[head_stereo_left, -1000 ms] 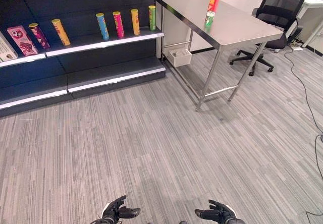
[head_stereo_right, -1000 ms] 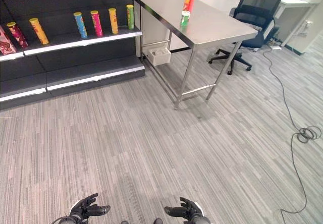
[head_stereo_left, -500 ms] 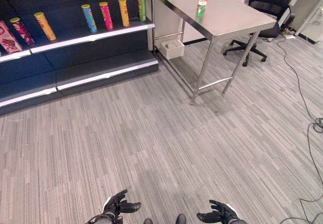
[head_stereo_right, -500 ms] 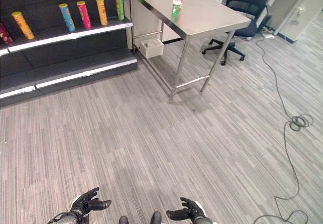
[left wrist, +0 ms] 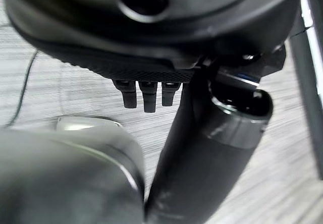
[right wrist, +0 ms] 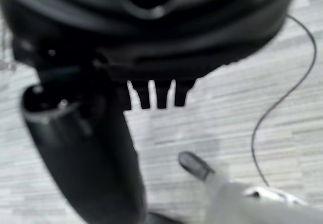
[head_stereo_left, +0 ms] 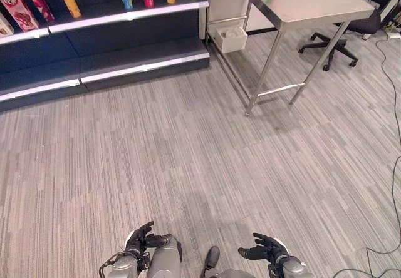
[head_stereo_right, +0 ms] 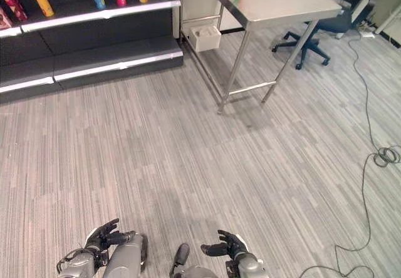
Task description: Put the goods on the table back onto the shelves and tidy them up.
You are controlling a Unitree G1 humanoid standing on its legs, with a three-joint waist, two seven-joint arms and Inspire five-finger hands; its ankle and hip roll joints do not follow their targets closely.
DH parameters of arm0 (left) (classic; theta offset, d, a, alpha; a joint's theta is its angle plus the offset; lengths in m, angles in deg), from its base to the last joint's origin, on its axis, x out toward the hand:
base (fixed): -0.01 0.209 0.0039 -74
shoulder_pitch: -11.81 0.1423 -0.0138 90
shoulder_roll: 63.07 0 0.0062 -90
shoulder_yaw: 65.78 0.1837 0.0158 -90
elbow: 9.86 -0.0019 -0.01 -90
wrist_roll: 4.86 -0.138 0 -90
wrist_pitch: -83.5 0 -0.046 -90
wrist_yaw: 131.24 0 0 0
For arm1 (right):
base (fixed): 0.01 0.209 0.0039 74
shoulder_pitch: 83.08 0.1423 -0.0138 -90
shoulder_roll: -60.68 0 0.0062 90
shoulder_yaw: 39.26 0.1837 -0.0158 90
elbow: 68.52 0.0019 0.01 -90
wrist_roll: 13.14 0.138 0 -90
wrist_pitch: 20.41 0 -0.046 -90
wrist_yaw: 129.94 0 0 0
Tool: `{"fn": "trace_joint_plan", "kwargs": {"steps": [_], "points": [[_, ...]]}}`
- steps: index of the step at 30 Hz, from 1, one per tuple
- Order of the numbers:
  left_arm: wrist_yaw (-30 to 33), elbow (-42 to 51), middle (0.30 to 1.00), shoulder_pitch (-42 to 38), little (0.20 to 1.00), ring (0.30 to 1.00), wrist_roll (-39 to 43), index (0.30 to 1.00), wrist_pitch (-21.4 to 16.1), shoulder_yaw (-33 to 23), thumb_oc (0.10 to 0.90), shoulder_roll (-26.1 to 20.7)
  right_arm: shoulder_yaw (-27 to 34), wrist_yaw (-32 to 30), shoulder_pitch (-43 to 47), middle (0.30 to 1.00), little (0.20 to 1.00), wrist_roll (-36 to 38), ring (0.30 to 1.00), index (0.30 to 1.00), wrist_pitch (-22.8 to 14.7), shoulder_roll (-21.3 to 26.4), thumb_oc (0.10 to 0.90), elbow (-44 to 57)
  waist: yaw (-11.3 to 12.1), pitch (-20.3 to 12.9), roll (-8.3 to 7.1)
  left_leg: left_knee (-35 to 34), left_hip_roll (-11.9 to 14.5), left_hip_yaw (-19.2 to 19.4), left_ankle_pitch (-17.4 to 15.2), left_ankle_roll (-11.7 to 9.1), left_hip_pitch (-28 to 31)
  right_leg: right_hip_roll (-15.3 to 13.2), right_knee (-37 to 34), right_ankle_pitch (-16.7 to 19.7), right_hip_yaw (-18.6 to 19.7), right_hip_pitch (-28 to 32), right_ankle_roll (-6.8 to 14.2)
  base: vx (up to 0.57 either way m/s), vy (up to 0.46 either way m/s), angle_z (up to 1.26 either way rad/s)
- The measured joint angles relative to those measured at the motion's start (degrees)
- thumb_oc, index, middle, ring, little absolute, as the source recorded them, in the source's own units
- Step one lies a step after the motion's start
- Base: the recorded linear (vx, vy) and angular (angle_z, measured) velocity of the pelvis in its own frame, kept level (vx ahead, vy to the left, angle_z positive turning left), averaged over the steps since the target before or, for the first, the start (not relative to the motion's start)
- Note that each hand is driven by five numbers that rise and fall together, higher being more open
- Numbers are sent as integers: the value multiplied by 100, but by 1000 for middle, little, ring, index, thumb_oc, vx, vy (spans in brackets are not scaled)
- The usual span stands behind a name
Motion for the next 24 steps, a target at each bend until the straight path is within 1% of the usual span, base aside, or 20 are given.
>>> {"fn": "trace_joint_plan", "kwargs": {"steps": [2,3,4,5,6,7,8,9,10,11,12,13,14,15,16,18,20,22,23,24], "points": [[-7,4,900,56,900,900,4,900,-21,22,800,7,-182,-18,24,900,900,32,900,900,1,25,800,-9,54,-10,132,-214,179,148,218,-312,-123,214,-2,-225,2,192,-81,493,135,-16],[-15,29,900,73,900,900,2,900,-70,-134,800,28,-232,2,70,900,900,39,900,900,1,5,800,-8,170,-33,158,-210,257,496,291,-428,-213,324,1,-317,134,285,-124,438,161,-56],[-13,80,900,91,900,900,0,900,-69,-230,800,40,-228,4,103,900,900,43,900,900,-4,-36,800,2,314,-56,143,-194,316,748,320,-386,-192,360,1,-356,326,367,-182,418,161,-82],[-1,130,900,162,900,900,1,900,-67,-253,800,35,-212,9,121,900,900,49,900,900,-39,-52,800,91,358,-128,135,-167,248,842,418,-252,-161,369,-3,-414,412,440,-244,580,218,-75],[-12,130,900,216,900,900,-5,900,-60,-274,800,23,-207,13,111,900,900,50,900,900,-40,-50,800,149,339,-143,155,-123,163,918,501,-99,-72,365,-2,-471,493,580,-126,454,175,-58],[-9,128,900,325,900,900,-20,900,-55,-297,800,34,-220,18,85,900,900,50,900,900,-34,-81,800,131,335,-258,128,-153,102,888,540,223,64,328,36,-607,677,729,-17,490,207,-68],[7,120,900,442,900,900,-19,900,-54,-306,800,1,-231,20,28,900,900,51,900,900,-18,-153,800,126,403,-471,-17,-155,18,875,770,558,107,182,0,-742,809,739,-21,324,151,-83],[9,121,900,554,900,900,-31,900,-50,-395,800,-51,-270,27,-11,900,900,52,900,900,-24,-235,800,95,452,-652,-192,-190,-163,875,806,680,263,9,79,-747,875,783,176,161,78,-84],[12,125,900,618,900,900,-45,900,-33,-413,800,-49,-270,36,-23,900,900,53,900,900,-28,-261,800,64,455,-658,-234,-170,-270,854,746,1050,540,-139,452,-866,838,838,393,243,198,-45],[19,156,900,656,900,900,-61,900,-10,-398,800,-59,-274,29,-139,900,900,64,900,900,-31,-287,800,76,396,-692,-238,-160,-287,889,819,1266,697,-226,686,-926,671,843,649,501,488,-38],[-11,236,900,602,900,900,-61,900,-24,-398,800,-120,-486,54,-234,900,900,58,900,900,-53,-217,800,304,335,-796,-127,-44,-241,821,465,1379,944,-329,1749,-518,590,466,1211,499,488,-27],[-1,242,900,561,900,900,-58,900,-38,-412,800,-135,-383,77,-247,900,900,65,900,900,-44,-207,800,457,284,-731,-2,-27,-235,820,281,1440,1134,-465,3483,-405,585,-265,1442,333,382,-17],[3,250,900,575,900,900,-56,900,-47,-354,800,-144,-336,89,-301,900,900,59,900,900,-44,-145,800,712,151,-708,60,-44,-204,791,123,1382,1278,-788,5013,-15,528,-965,1693,178,182,29],[12,265,900,616,900,900,-56,900,-58,-159,800,-222,-120,93,-434,900,900,65,900,900,-81,-223,800,759,18,-756,-11,-70,-370,699,-24,1300,1408,-1209,5891,15,351,-1390,1777,426,287,58],[-5,337,900,625,900,900,-62,900,-86,-172,800,-295,-104,87,-521,900,900,66,900,900,-10,-303,800,692,21,-805,-90,-70,-575,662,-242,1514,1684,-1598,6110,-33,499,-1925,1751,455,215,60],[18,340,900,605,900,900,-60,900,-45,-168,800,-277,-33,148,-530,900,900,63,900,900,-7,-273,800,723,-47,-739,82,-140,-570,473,-424,1707,1973,-1775,5383,-187,200,-2089,1539,338,77,35],[6,322,900,653,900,900,-71,900,-46,-180,800,-257,19,139,-496,900,900,63,900,900,-11,-227,800,706,-135,-711,243,-150,-565,348,-500,1580,2152,-1784,3617,-177,-184,-2043,1405,226,-26,44],[8,321,900,644,900,900,-74,900,-50,-166,800,-266,17,138,-496,900,900,59,900,900,-9,-196,800,695,-136,-692,264,-146,-587,271,-623,1380,2372,-1698,2712,22,-306,-2162,1127,467,-60,45],[11,218,900,606,900,900,-77,900,-54,-196,800,-250,23,141,-474,900,900,62,900,900,-11,-195,800,637,-210,-727,256,-146,-559,149,-734,1212,2503,-1466,1446,172,-298,-2019,1177,424,-39,58],[16,182,900,592,900,900,-78,900,-52,-211,800,-265,24,146,-443,900,900,63,900,900,-10,-197,800,582,-252,-728,236,-147,-551,79,-812,1164,2569,-1341,759,286,-151,-1952,1306,402,-22,66]]}}
